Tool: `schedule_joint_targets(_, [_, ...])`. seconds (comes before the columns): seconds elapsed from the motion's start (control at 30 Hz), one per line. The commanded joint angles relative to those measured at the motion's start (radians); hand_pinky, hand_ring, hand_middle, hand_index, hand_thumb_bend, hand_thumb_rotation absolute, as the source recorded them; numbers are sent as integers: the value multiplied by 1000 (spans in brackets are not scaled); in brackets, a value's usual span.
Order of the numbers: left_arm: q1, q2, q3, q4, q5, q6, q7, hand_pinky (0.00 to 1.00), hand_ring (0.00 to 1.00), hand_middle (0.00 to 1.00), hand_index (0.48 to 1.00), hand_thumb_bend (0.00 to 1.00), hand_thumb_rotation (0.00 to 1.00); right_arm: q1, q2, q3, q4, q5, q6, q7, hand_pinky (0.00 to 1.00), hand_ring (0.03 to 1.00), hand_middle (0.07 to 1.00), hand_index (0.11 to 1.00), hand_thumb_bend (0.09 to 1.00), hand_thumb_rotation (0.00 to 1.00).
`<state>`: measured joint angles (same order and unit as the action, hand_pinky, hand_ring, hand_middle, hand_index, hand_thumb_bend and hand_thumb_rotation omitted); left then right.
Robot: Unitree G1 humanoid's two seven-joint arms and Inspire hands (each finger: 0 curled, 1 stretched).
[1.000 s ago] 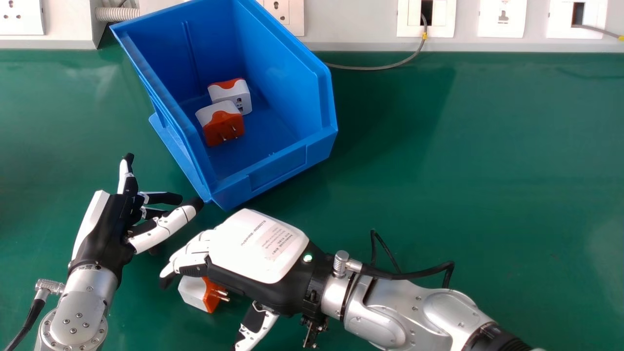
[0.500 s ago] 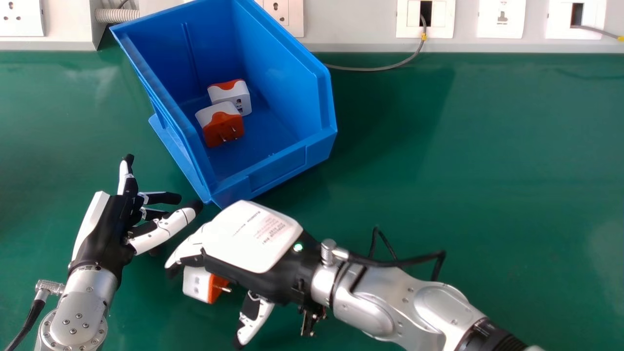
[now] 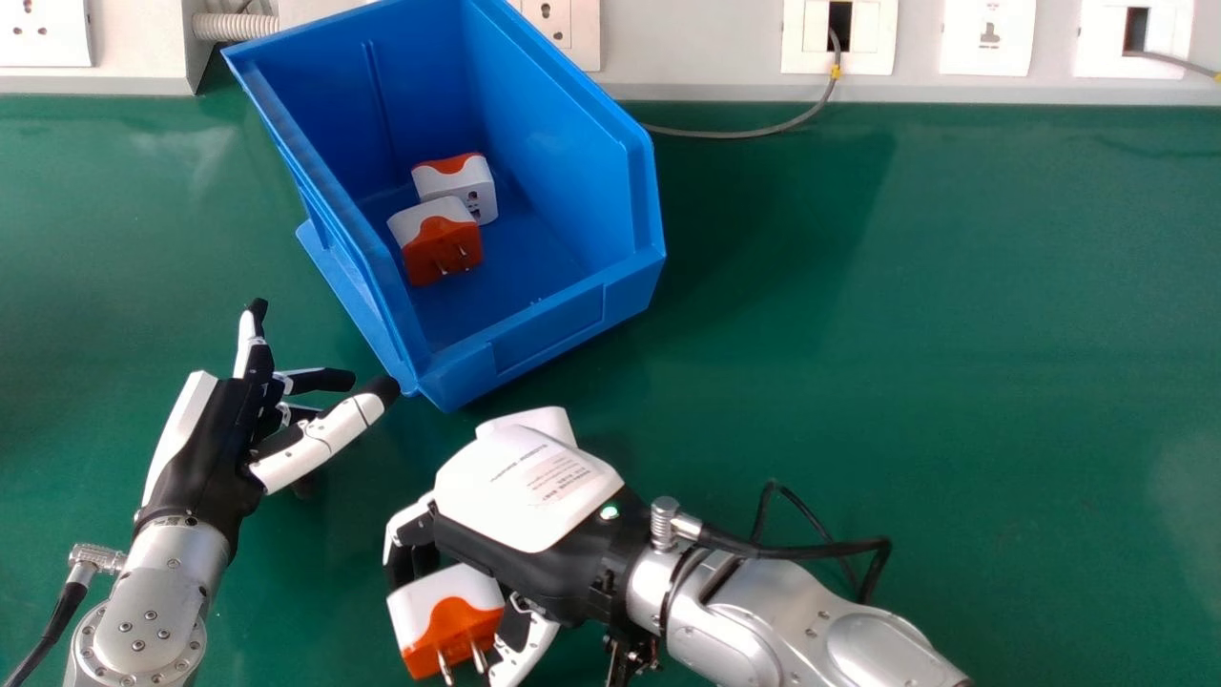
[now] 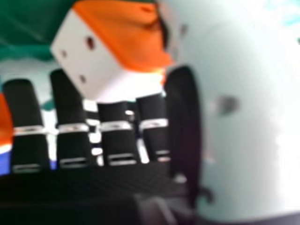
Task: Pick all objects and put in blue box
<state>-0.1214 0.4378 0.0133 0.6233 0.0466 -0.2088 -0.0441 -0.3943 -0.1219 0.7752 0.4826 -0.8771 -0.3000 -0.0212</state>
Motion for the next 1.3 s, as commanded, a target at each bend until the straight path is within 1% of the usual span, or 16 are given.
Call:
schedule_joint_targets(0.0, [68,-48,-55,68,33,73,-60,562,663,764,823,765,519,-13,7,-13,-4,16,-25,-21,411,495,537,584,576,15])
schedule_joint_targets(0.07, [65,-48,-56,72,34,76,-61,562,663,764,823,765,519,-16,5,-12,-6,21,-31,-12,411,495,537,584,576,15])
schedule_joint_targets(0.1, [64,-48,-56,72,34,77,-62,562,663,766,824,766,521,-16,5,-12,-5,22,-32,-9,401,476,521,575,564,12])
schedule_joint_targets(0.2, [65,-48,-57,66,34,81,-61,562,664,768,825,768,524,-18,5,-15,-1,24,-40,-11,393,460,509,568,554,9])
schedule_joint_targets(0.27, [64,-49,-56,68,33,81,-62,564,665,771,826,772,528,-19,4,-17,-1,24,-45,-16,381,437,491,558,540,6])
schedule_joint_targets(0.47, [60,-50,-55,75,31,78,-62,565,666,772,827,774,530,-17,4,-26,-6,26,-52,-20,373,421,479,552,530,3])
schedule_joint_targets(0.7, [63,-52,-53,73,28,77,-64,565,667,774,828,772,529,-3,6,-42,-21,38,-66,-35,369,405,473,545,522,1])
schedule_joint_targets(0.83, [63,-51,-55,70,32,83,-58,565,667,774,828,773,530,13,5,-62,-59,46,-69,-43,343,412,479,547,512,1])
schedule_joint_targets(0.9, [65,-49,-57,65,38,85,-52,565,668,774,828,774,530,22,4,-76,-87,55,-67,-41,335,415,482,552,507,0])
schedule_joint_targets(0.97, [68,-48,-58,59,40,87,-50,565,668,774,828,774,530,30,1,-94,-117,68,-66,-37,335,415,482,552,507,0])
schedule_joint_targets(1.07, [68,-48,-58,61,39,83,-52,564,670,774,828,774,530,42,-4,-126,-160,98,-74,-39,328,417,484,555,504,0])
schedule_joint_targets(1.17, [66,-48,-56,65,34,82,-60,564,670,774,828,774,530,52,-10,-172,-212,147,-84,-30,328,417,484,555,504,0])
schedule_joint_targets(1.27, [67,-47,-56,63,31,79,-65,562,671,773,828,766,523,62,-18,-208,-264,187,-82,-12,322,417,482,557,501,0])
